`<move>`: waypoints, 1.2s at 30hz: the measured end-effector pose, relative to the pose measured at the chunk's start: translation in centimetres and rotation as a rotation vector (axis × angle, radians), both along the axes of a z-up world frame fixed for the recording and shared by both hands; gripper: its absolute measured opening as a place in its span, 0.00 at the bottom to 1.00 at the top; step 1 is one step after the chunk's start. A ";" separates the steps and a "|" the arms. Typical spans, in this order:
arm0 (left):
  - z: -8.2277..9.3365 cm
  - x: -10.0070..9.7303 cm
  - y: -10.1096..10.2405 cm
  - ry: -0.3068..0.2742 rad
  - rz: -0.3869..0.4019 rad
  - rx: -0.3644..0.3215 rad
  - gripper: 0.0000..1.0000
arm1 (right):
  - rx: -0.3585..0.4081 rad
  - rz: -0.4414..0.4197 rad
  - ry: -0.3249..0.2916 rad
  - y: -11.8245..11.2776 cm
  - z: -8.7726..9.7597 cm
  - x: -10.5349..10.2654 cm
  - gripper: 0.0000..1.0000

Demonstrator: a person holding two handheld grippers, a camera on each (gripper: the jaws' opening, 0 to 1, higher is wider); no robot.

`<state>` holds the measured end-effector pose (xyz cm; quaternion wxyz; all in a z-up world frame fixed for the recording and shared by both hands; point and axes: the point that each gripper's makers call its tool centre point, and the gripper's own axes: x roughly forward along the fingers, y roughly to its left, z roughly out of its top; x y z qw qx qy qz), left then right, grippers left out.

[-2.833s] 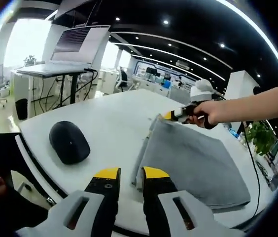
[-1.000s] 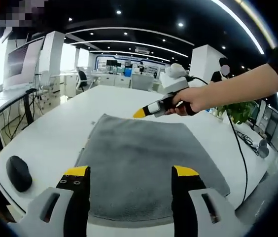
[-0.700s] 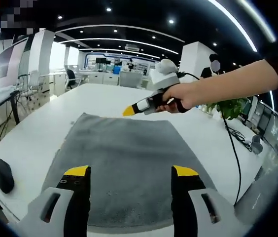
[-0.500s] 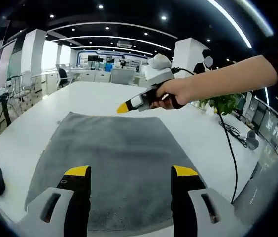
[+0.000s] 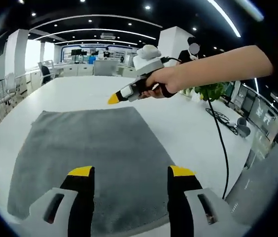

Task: Fold the towel on the table until its edges align and the towel forms a compact rectangular stack.

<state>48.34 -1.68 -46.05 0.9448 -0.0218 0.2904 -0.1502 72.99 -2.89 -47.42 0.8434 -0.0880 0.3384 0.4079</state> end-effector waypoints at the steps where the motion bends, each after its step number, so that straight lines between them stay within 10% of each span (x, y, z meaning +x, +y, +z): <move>1: 0.0 0.0 -0.5 0.002 -0.008 -0.002 0.56 | -0.001 -0.002 0.001 -0.3 -0.1 0.2 0.34; 13: -1.3 -0.9 -4.7 0.083 -0.156 -0.019 0.58 | -0.011 -0.039 0.030 -4.4 -1.7 0.8 0.33; 36: -4.3 -4.2 -9.0 0.189 -0.350 0.062 0.42 | -0.004 -0.022 0.094 -4.8 -4.5 -0.3 0.23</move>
